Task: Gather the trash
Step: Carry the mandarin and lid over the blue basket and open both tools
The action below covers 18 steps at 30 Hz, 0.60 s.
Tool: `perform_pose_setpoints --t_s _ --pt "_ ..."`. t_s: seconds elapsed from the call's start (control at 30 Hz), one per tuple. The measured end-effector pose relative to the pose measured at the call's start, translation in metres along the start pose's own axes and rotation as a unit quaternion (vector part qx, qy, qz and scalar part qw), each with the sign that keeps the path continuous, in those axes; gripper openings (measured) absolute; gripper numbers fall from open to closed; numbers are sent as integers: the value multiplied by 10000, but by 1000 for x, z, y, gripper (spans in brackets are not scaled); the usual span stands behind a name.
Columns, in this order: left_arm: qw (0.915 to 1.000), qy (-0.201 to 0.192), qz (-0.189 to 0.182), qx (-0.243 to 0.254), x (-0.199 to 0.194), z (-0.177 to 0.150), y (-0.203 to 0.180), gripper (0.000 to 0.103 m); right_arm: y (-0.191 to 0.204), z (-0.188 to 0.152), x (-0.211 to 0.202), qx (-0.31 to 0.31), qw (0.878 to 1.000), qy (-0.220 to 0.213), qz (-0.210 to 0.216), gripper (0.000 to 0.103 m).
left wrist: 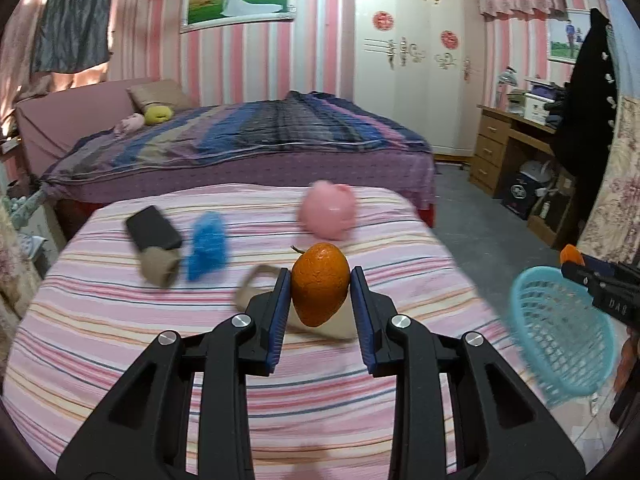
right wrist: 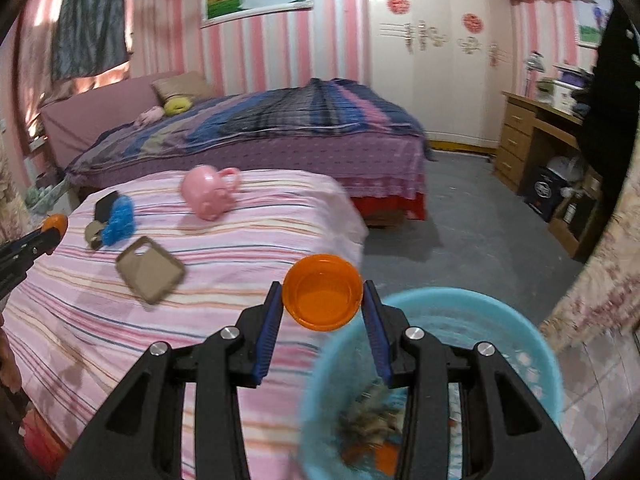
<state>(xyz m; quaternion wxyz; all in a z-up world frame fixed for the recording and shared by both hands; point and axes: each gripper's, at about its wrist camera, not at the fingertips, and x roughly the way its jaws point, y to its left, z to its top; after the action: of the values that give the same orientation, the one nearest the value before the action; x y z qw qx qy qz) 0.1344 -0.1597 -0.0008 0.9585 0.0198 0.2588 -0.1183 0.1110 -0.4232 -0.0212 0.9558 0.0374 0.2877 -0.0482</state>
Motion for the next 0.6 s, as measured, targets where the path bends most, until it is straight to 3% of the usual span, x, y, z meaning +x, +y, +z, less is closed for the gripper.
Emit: perform_pose_setpoints --t_s 0.23,0.6 --pt "9990 148 -400 104 16 -5 -77 29 -64 -17 -25 152 9985 -28 -530 40" --pt "9942 323 -834 605 43 -24 -162 30 -127 -35 -29 335 9955 128 -873 40"
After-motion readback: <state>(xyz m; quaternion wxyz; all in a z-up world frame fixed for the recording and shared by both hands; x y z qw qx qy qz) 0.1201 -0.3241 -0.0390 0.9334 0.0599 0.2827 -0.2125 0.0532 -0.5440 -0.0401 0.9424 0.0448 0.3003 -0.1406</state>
